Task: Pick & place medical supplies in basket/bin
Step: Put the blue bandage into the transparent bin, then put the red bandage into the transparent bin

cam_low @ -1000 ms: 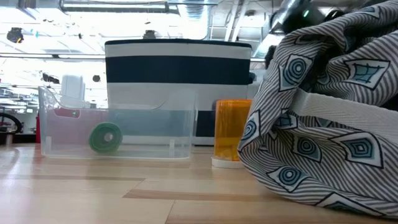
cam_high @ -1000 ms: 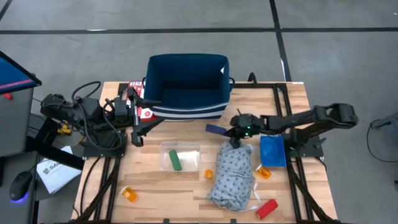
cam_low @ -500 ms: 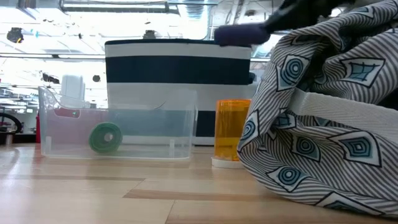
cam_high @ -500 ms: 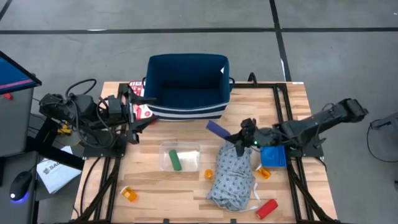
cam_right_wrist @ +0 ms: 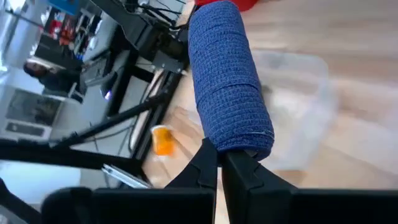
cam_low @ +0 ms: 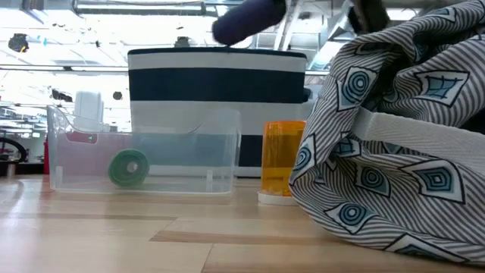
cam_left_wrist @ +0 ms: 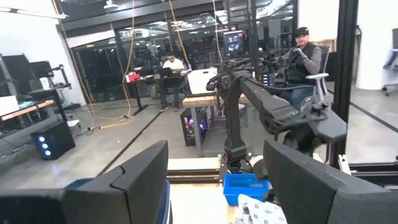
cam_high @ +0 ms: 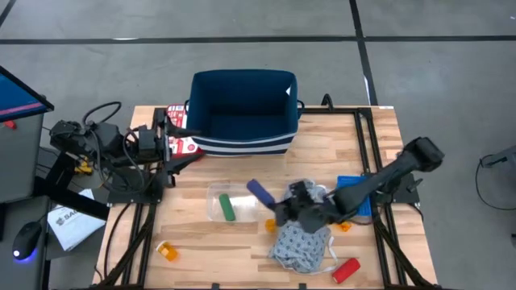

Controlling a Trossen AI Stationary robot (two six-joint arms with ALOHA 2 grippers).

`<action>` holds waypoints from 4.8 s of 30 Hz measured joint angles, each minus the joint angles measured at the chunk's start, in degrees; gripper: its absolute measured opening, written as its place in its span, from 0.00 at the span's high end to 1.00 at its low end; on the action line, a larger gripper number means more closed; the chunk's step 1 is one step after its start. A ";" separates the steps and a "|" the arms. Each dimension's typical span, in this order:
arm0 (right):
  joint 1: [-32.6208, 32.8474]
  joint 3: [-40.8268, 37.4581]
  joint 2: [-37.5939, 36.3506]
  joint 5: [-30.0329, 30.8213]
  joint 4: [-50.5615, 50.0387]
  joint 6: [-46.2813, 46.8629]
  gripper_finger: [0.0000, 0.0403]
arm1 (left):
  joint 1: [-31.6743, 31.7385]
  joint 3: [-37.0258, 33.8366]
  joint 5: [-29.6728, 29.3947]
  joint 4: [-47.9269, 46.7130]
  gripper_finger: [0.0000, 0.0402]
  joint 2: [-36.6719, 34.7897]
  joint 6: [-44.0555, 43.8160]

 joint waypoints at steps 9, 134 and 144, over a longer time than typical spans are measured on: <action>-1.04 13.67 12.67 -3.51 -12.73 16.32 1.00 | -1.97 -0.02 0.53 -0.62 0.37 -0.69 -0.02; 35.81 9.24 10.69 -37.92 -44.77 -41.13 0.54 | -6.27 -0.04 -3.59 -2.58 0.37 3.27 -6.03; 32.08 5.15 10.73 -36.45 -43.08 -30.47 0.45 | -1.94 -0.04 -3.51 4.20 0.37 6.23 -6.01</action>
